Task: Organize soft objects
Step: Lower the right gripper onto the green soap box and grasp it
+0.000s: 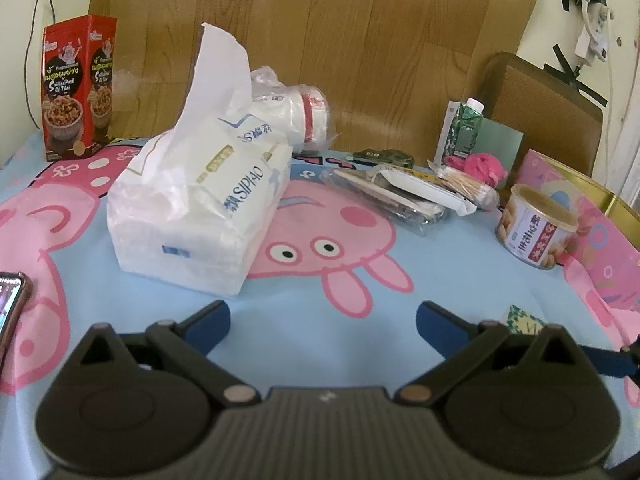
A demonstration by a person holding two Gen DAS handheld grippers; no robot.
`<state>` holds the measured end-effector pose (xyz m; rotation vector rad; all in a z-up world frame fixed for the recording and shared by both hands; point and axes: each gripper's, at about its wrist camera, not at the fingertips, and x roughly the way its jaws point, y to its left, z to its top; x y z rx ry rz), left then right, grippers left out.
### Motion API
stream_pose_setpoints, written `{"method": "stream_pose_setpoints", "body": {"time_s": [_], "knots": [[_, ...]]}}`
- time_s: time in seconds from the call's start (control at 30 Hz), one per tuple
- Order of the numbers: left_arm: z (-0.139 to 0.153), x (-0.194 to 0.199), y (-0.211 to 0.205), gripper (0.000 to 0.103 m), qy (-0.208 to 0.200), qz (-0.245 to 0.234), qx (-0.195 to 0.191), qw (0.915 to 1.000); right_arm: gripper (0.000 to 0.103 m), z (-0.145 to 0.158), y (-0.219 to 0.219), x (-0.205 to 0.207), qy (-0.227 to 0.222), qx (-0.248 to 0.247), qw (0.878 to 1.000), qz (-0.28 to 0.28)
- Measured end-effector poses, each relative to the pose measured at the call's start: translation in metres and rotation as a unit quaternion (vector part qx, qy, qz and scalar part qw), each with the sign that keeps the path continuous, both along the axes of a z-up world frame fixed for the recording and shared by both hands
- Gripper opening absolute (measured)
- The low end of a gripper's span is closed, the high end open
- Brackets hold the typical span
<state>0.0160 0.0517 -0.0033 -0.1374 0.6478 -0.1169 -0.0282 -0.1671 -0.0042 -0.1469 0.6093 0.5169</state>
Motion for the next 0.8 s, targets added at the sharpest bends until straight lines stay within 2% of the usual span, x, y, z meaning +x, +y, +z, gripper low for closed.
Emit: {"method": "stream_pose_setpoints", "body": {"time_s": [0.5, 0.8], "knots": [[-0.001, 0.0013, -0.0051, 0.103, 0.005, -0.003, 0.02, 0.9998, 0.095, 0.0, 0.0001, -0.0001, 0.0, 0.001, 1.0, 0.001], [-0.0009, 0.0006, -0.0039, 0.103, 0.003, -0.006, 0.013, 0.9999, 0.095, -0.0001, 0.0001, 0.0, 0.0, 0.002, 1.0, 0.003]]}}
